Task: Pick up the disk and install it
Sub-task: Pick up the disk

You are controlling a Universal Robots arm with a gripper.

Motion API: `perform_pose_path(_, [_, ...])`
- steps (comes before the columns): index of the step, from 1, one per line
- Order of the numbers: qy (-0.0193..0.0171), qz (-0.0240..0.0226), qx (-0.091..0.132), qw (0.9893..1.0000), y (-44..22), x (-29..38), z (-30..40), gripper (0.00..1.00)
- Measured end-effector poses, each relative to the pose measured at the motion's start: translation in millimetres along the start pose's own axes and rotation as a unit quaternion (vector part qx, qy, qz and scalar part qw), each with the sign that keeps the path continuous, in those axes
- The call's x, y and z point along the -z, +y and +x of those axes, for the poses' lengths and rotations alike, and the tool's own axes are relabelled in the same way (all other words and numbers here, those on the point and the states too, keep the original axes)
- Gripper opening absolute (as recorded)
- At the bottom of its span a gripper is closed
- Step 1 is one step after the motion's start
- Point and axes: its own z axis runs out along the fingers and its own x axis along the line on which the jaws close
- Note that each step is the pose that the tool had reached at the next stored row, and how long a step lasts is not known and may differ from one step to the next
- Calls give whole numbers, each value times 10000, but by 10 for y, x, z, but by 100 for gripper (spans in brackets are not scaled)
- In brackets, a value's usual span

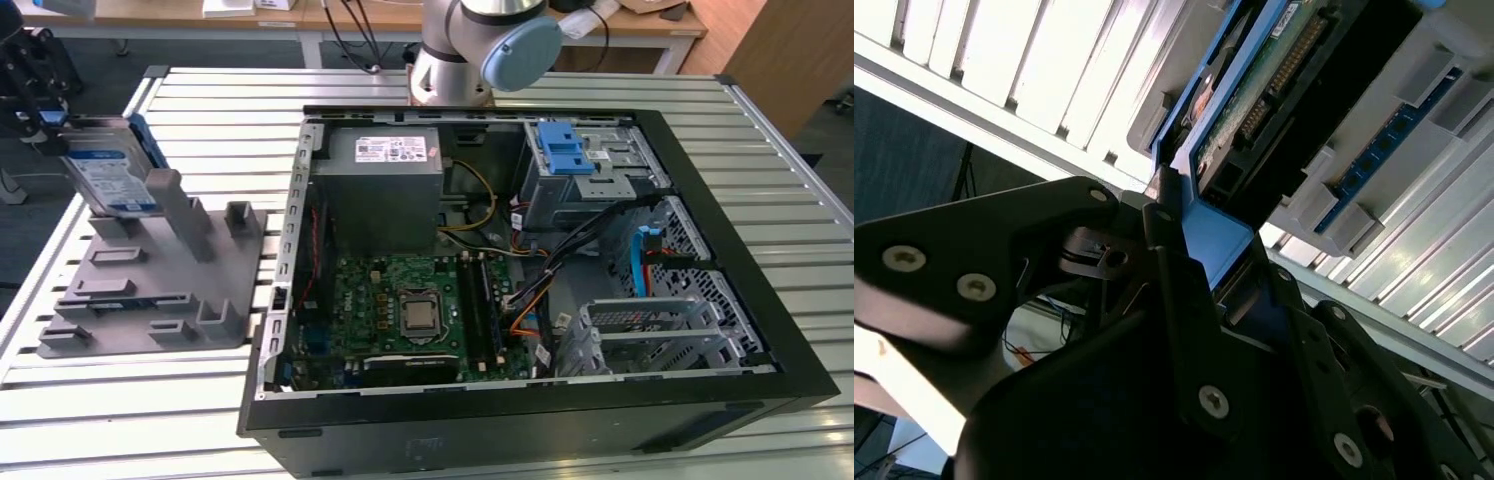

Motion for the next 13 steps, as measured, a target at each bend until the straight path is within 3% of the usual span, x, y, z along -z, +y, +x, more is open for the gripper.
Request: perform_pose_path(13, [0,0,0,10000,1,133,-2,36])
